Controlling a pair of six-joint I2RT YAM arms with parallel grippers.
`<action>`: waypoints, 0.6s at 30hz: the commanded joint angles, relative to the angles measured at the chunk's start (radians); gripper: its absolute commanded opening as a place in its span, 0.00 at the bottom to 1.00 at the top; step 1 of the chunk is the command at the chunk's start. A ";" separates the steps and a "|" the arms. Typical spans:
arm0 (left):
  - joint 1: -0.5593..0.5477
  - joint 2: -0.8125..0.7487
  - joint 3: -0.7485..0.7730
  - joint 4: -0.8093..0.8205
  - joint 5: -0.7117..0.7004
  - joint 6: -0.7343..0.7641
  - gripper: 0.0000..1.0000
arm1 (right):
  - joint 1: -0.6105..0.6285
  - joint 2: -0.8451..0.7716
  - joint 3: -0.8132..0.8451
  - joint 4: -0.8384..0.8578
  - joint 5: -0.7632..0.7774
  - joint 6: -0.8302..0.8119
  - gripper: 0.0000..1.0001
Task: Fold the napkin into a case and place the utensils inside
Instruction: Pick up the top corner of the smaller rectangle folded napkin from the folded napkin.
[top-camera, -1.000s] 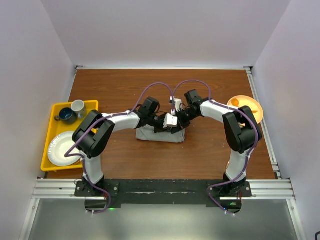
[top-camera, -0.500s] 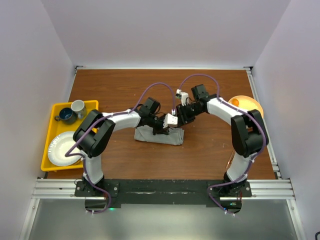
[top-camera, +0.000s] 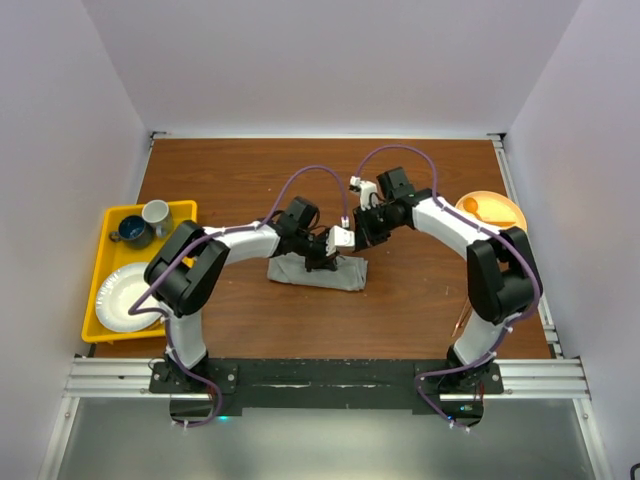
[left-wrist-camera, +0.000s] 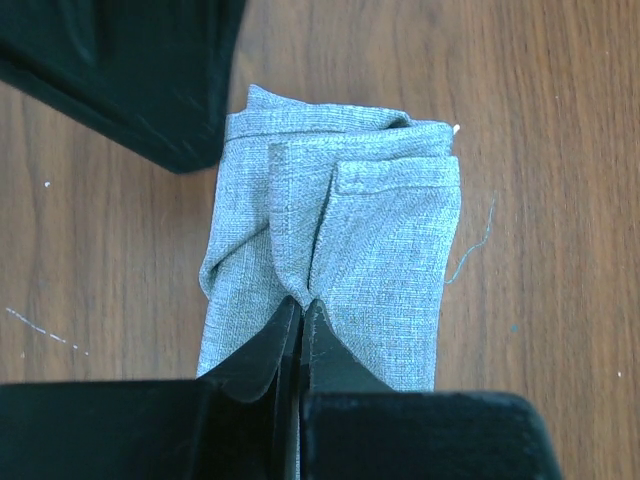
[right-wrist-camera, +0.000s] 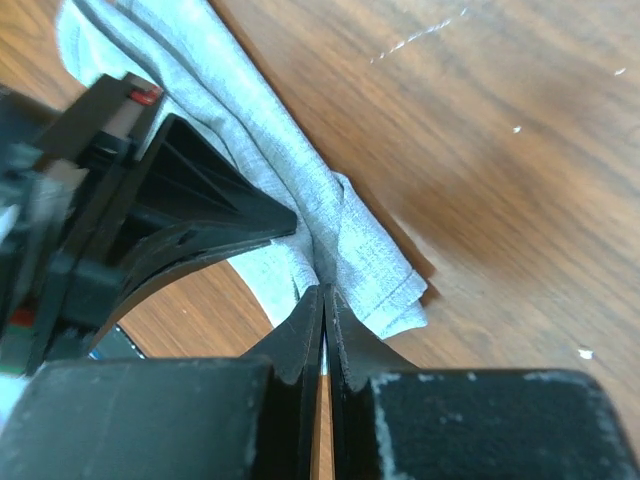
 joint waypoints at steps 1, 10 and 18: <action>-0.002 -0.060 -0.033 0.053 -0.021 -0.015 0.00 | 0.038 0.036 0.005 -0.041 0.050 0.025 0.04; -0.005 -0.083 -0.079 0.106 -0.038 -0.020 0.00 | 0.094 0.074 0.018 -0.061 0.131 0.031 0.14; -0.007 -0.093 -0.099 0.123 -0.047 -0.025 0.00 | 0.129 0.085 0.015 -0.067 0.150 0.033 0.27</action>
